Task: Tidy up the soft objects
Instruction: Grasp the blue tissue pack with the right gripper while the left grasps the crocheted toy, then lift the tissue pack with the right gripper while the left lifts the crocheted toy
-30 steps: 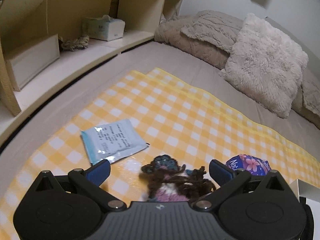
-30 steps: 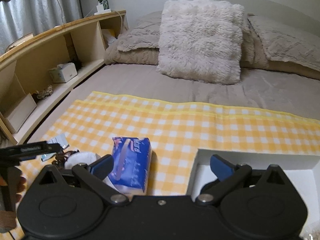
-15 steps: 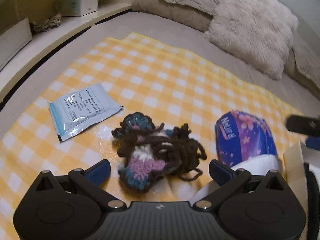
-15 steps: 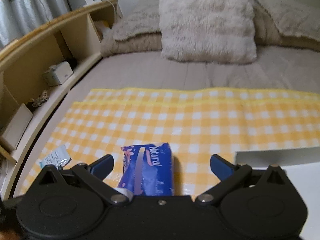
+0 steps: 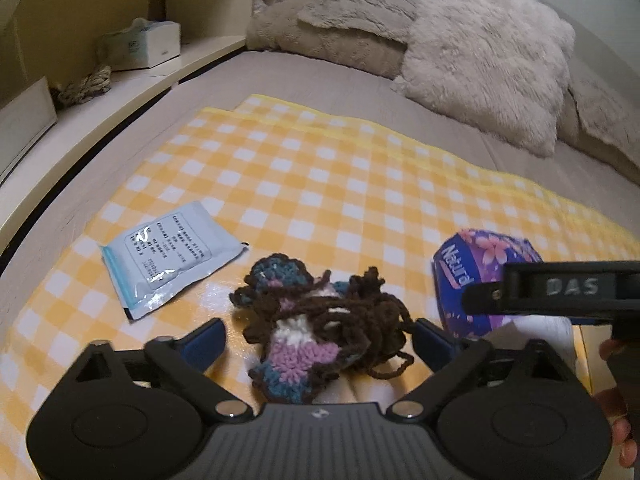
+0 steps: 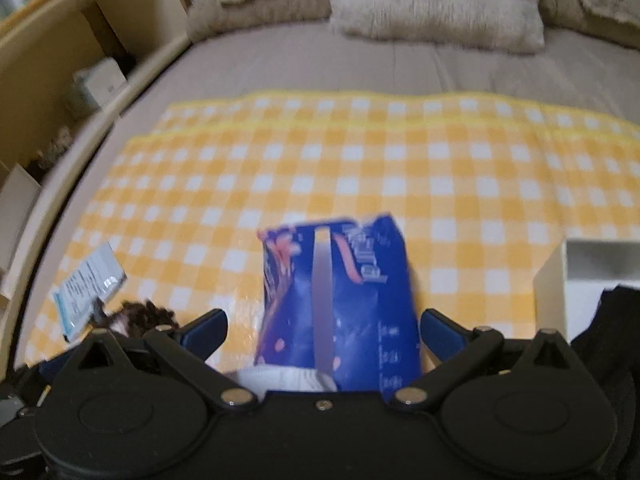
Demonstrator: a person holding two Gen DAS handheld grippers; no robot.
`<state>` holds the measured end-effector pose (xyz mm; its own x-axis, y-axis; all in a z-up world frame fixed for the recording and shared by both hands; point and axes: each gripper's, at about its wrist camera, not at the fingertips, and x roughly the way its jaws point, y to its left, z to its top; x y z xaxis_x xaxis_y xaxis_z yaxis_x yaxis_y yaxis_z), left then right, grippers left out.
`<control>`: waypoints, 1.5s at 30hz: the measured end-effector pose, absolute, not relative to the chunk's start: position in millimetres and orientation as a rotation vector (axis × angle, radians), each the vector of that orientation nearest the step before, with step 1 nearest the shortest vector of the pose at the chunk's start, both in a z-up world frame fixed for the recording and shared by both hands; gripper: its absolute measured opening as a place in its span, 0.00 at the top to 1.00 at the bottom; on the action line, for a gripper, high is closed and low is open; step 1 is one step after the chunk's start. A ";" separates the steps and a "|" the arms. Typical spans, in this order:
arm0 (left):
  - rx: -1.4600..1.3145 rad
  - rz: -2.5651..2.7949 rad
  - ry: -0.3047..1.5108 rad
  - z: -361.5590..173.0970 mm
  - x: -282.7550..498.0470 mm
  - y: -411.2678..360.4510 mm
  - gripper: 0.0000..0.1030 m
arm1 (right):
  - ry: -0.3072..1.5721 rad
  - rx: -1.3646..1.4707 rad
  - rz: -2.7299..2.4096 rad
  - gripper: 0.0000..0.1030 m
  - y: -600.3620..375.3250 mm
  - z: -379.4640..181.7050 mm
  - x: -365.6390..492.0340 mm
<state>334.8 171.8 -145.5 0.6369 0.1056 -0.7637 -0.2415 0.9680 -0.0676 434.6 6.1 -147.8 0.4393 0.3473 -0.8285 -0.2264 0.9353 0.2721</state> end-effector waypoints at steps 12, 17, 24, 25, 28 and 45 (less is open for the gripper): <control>-0.230 0.195 0.910 -149.5 341.2 174.2 0.49 | 1.060 0.040 0.367 0.56 9.7 -152.6 426.9; -0.250 0.189 0.905 -145.6 339.1 173.9 0.58 | 1.037 0.036 0.405 0.63 9.6 -143.2 422.8; -0.261 0.202 0.863 -129.3 328.1 175.0 0.60 | 0.951 0.073 0.397 0.64 0.6 -117.1 411.8; -0.260 0.203 0.855 -126.2 325.8 174.8 0.60 | 0.939 0.082 0.403 0.64 -1.5 -112.4 409.0; -0.260 0.205 0.826 -114.0 317.5 174.3 0.60 | 0.911 0.095 0.409 0.63 -6.0 -99.8 399.7; -0.254 0.110 0.661 -38.2 254.9 135.8 0.60 | 0.710 0.093 0.432 0.63 -51.0 -9.3 330.7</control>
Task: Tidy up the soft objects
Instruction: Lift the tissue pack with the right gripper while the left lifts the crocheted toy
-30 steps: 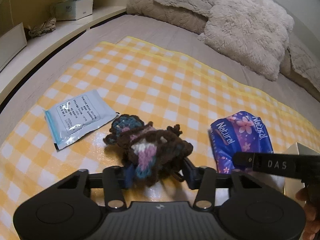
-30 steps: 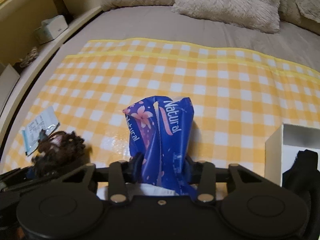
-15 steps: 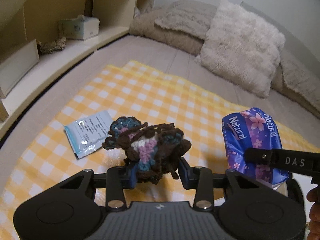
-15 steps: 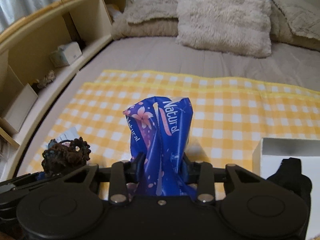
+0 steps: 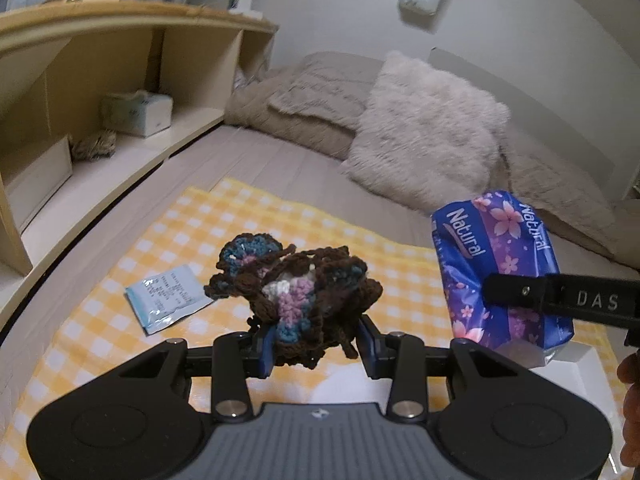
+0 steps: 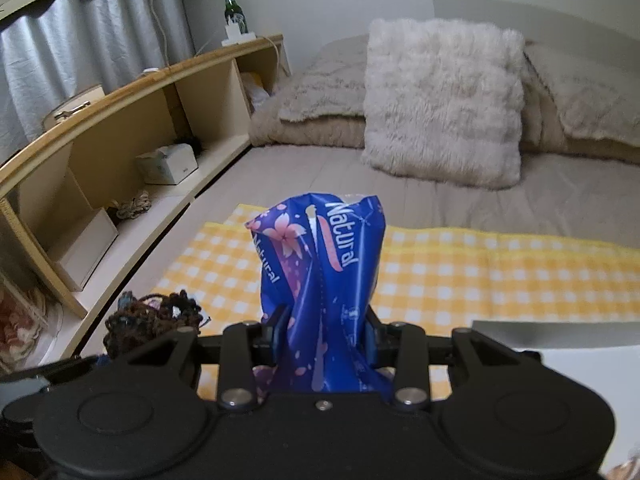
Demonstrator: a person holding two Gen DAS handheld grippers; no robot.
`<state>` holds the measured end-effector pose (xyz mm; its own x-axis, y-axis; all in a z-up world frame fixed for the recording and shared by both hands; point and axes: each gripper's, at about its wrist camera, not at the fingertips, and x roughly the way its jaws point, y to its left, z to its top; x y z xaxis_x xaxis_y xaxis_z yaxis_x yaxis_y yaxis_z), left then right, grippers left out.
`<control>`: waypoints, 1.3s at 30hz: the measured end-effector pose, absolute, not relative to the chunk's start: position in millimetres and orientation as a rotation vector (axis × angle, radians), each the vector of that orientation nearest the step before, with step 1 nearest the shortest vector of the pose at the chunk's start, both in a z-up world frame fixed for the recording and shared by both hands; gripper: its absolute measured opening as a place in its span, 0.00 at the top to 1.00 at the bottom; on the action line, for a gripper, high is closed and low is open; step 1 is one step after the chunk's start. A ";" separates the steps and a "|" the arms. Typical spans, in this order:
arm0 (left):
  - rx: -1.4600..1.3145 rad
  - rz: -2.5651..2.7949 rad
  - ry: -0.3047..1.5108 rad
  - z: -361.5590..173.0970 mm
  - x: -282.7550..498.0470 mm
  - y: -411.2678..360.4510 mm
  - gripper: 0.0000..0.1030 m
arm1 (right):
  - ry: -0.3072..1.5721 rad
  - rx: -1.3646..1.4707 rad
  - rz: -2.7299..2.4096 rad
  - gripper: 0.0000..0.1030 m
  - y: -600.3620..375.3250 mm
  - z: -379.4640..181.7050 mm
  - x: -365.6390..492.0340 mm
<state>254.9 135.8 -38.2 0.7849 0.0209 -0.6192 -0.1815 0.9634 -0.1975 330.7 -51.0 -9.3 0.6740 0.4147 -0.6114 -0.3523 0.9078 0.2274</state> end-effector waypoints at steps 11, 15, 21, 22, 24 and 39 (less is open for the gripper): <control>-0.206 0.070 0.568 -2.3 235.0 100.5 0.60 | 0.610 0.058 0.428 0.63 -105.0 20.2 290.2; -0.193 0.038 0.537 9.1 231.0 80.9 0.60 | 0.579 0.043 0.408 0.63 -126.3 26.4 278.7; -0.154 -0.005 0.469 27.7 227.0 48.8 0.60 | 0.536 0.083 0.379 0.63 -162.9 37.3 268.9; -0.152 -0.010 0.461 29.6 227.4 44.6 0.60 | 0.528 0.086 0.371 0.63 -169.9 39.3 267.5; -0.146 -0.023 0.444 32.9 228.5 33.3 0.60 | 0.510 0.098 0.354 0.63 -184.5 42.7 264.7; -0.163 -0.214 0.453 11.9 258.9 -55.9 0.60 | 0.459 0.183 0.140 0.62 -305.2 18.8 277.5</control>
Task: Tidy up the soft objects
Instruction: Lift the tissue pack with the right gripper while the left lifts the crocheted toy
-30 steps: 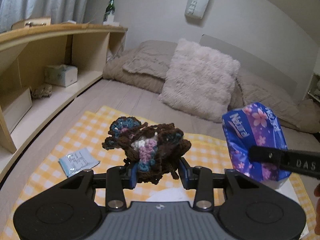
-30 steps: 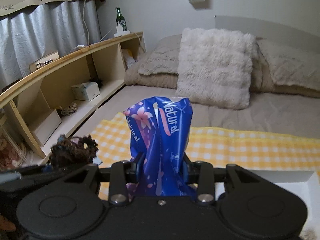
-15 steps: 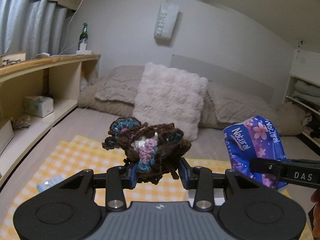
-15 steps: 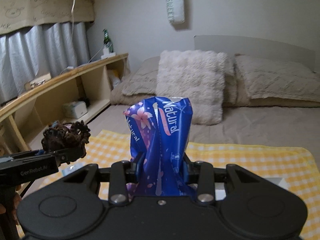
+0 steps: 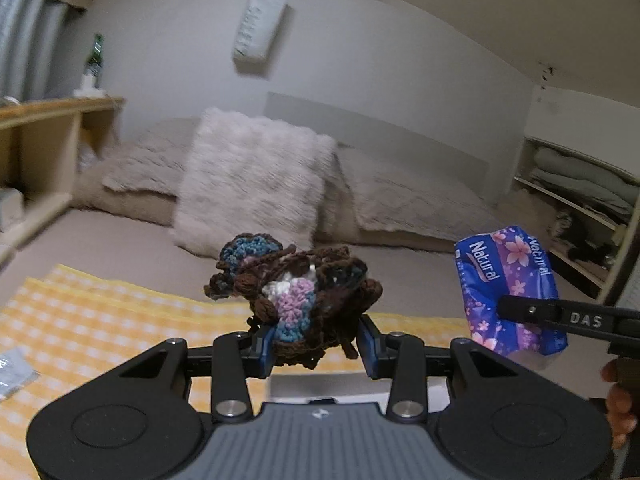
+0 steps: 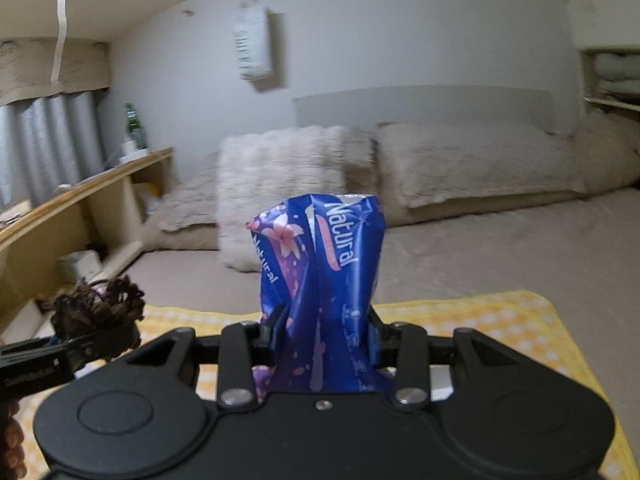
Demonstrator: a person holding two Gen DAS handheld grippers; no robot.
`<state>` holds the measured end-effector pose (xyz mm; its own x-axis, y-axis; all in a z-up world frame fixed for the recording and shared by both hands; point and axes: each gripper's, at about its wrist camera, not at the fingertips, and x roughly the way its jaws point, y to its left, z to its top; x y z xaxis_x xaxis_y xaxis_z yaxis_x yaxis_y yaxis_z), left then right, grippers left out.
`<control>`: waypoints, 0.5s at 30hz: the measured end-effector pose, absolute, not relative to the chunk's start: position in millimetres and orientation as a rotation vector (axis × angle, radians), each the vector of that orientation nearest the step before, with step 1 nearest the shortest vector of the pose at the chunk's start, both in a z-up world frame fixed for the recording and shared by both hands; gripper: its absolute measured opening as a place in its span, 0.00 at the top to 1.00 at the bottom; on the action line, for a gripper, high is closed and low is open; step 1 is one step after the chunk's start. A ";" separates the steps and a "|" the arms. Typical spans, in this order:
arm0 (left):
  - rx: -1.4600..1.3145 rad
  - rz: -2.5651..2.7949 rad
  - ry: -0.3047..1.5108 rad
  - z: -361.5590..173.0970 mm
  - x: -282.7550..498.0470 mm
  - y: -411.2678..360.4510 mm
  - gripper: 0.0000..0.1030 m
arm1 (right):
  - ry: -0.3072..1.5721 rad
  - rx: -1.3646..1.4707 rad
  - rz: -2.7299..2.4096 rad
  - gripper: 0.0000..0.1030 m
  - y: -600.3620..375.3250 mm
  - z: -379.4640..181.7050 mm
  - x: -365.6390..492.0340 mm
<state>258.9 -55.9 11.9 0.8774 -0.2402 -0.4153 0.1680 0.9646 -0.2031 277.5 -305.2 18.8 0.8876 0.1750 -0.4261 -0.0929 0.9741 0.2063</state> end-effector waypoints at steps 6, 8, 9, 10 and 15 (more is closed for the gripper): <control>-0.188 -0.322 0.524 -13.8 282.1 -92.9 0.60 | 0.506 0.190 0.061 0.62 -340.3 -12.1 293.9; -0.201 -0.352 0.547 -23.5 289.5 -104.5 0.60 | 0.518 0.179 0.048 0.61 -346.4 -21.5 297.4; -0.211 -0.369 0.561 -29.6 292.8 -110.5 0.59 | 0.523 0.173 0.042 0.61 -348.5 -26.7 299.3; -0.221 -0.386 0.577 -36.0 296.1 -116.2 0.59 | 0.529 0.170 0.038 0.61 -350.6 -31.6 301.8; -0.220 -0.458 0.649 -67.1 309.1 -141.3 0.59 | 0.573 0.159 0.010 0.61 -355.2 -57.8 317.4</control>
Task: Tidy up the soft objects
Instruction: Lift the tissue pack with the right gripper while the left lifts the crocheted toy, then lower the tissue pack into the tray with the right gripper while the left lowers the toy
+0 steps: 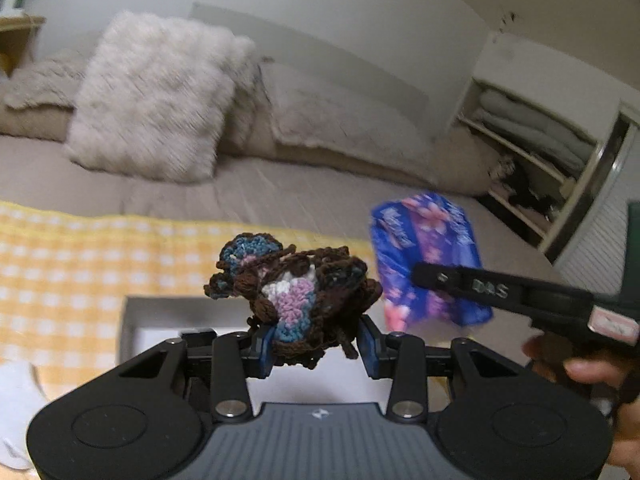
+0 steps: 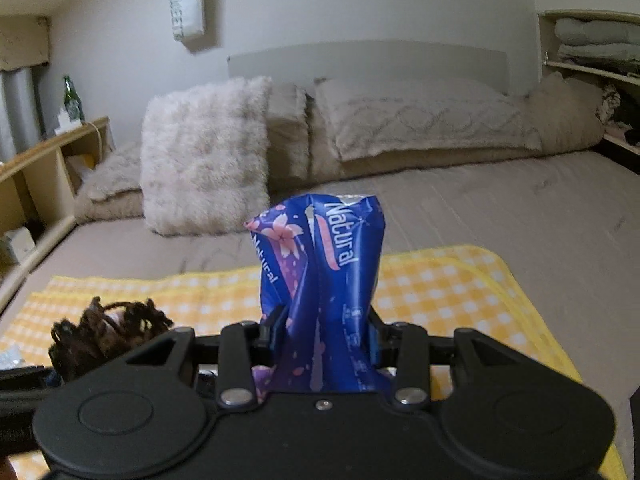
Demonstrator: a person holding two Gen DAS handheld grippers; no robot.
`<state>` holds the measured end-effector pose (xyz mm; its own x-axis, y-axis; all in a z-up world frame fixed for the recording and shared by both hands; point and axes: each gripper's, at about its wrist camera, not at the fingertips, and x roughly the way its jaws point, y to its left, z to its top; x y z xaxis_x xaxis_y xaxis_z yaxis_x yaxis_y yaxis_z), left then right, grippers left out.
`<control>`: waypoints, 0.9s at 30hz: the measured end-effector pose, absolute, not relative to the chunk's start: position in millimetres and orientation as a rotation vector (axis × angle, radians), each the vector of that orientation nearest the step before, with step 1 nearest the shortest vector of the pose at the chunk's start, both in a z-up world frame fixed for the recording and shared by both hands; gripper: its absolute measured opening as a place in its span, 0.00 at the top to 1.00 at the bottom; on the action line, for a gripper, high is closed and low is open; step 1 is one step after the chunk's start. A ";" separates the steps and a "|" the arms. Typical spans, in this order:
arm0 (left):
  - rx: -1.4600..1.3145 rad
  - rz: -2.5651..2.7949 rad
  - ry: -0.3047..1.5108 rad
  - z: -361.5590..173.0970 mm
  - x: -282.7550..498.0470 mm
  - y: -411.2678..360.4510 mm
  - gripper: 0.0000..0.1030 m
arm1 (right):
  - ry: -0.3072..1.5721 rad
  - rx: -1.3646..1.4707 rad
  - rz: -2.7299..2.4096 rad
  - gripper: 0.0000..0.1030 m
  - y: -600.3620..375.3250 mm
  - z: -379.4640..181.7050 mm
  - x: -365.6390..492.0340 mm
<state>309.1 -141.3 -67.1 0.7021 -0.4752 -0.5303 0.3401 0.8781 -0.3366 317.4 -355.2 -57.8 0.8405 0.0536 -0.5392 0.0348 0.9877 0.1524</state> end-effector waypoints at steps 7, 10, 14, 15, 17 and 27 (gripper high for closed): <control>-0.207 -0.521 0.764 -107.9 328.0 -158.1 0.59 | 0.626 0.147 0.012 0.61 -355.9 -93.4 344.6; -0.188 -0.529 0.810 -123.5 334.4 -161.5 0.59 | 0.650 0.087 0.034 0.61 -350.5 -107.9 353.6; -0.154 -0.533 0.852 -141.8 341.4 -166.9 0.59 | 0.697 0.040 0.048 0.61 -345.9 -127.4 365.7; -0.150 -0.533 0.861 -146.1 342.7 -167.6 0.59 | 0.715 0.033 0.053 0.61 -345.5 -133.0 367.8; -0.141 -0.537 0.879 -152.8 345.0 -169.4 0.59 | 0.770 -0.003 0.064 0.61 -343.6 -143.8 372.3; -0.053 -0.579 1.036 -171.3 351.5 -176.3 0.59 | 1.040 0.037 0.046 0.56 -358.6 -159.4 387.2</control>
<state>351.5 -176.3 -171.3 0.3751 -0.4763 -0.7953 0.4277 0.8500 -0.3074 387.2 -358.6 -159.4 0.5051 0.0559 -0.8612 -0.0211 0.9984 0.0525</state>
